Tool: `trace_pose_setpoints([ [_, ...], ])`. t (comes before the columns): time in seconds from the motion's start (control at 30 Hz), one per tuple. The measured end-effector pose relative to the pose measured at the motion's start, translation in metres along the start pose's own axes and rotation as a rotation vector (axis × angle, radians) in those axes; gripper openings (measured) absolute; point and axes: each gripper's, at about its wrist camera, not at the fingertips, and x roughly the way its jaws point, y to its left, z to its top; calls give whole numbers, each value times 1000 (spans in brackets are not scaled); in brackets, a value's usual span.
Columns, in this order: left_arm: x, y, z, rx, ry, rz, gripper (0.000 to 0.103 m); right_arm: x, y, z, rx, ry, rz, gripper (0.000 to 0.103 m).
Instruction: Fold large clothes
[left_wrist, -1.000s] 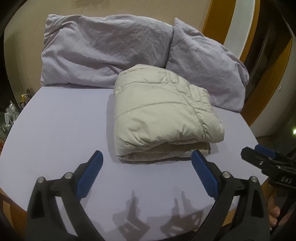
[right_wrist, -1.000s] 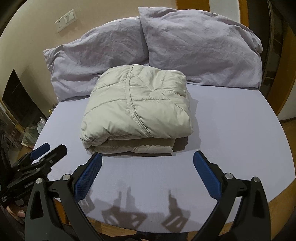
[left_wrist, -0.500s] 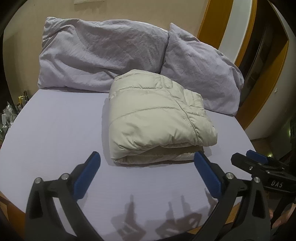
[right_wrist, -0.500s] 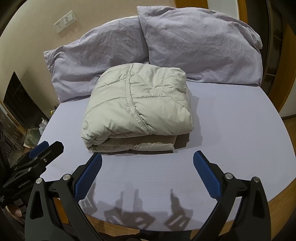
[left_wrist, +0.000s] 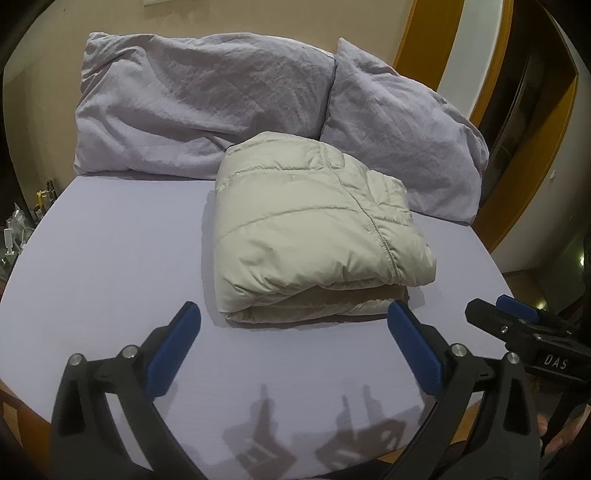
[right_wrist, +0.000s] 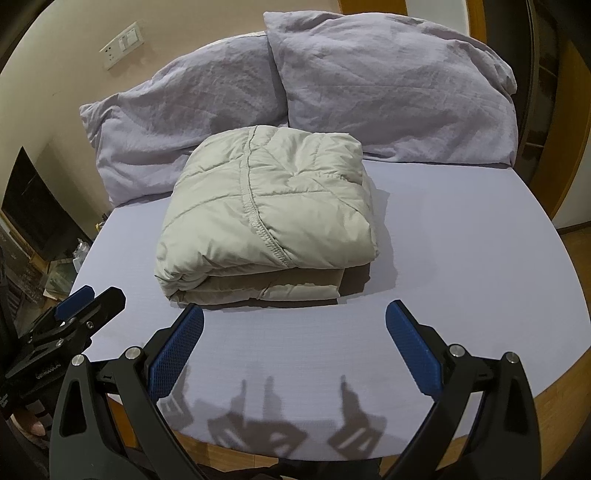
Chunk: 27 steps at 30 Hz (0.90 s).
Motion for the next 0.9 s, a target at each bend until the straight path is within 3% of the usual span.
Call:
trace_pose_setpoints([
  [0.9,-1,-3,-1,3,2,16,101,-1,1,-1,0,1,6,101],
])
